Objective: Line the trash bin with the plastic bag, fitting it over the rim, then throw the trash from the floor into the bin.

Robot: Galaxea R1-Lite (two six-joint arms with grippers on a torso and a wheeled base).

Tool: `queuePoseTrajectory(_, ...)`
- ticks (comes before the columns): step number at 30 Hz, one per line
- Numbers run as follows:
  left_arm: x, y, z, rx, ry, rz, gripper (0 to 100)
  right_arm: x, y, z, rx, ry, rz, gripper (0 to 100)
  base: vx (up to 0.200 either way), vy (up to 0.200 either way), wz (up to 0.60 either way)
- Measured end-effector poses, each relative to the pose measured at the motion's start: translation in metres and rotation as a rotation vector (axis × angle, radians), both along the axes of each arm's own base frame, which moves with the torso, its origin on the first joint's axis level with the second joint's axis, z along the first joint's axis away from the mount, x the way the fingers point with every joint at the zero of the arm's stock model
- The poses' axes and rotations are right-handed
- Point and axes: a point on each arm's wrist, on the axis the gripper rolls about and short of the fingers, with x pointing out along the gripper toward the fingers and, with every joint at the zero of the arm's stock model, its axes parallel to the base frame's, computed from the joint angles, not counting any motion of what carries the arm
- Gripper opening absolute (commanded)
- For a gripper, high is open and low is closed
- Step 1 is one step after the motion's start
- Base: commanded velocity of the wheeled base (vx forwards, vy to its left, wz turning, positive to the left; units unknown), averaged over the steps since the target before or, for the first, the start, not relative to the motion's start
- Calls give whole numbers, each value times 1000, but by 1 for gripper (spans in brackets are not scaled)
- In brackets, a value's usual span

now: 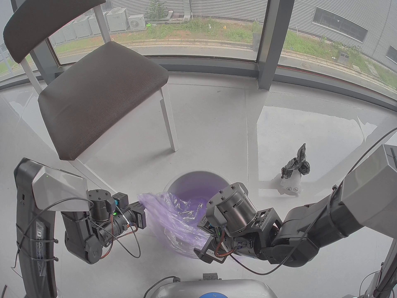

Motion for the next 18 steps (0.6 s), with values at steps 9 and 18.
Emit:
queuePoseTrajectory(9, 2, 7, 6, -9, -16, 16, 100, 0, 2, -4, -6, 5, 4, 100, 0, 0, 0)
queuePoseTrajectory(18, -4, 26, 25, -12, -49, 9, 100, 0, 2, -4, -6, 7, 1, 100, 0, 0, 0)
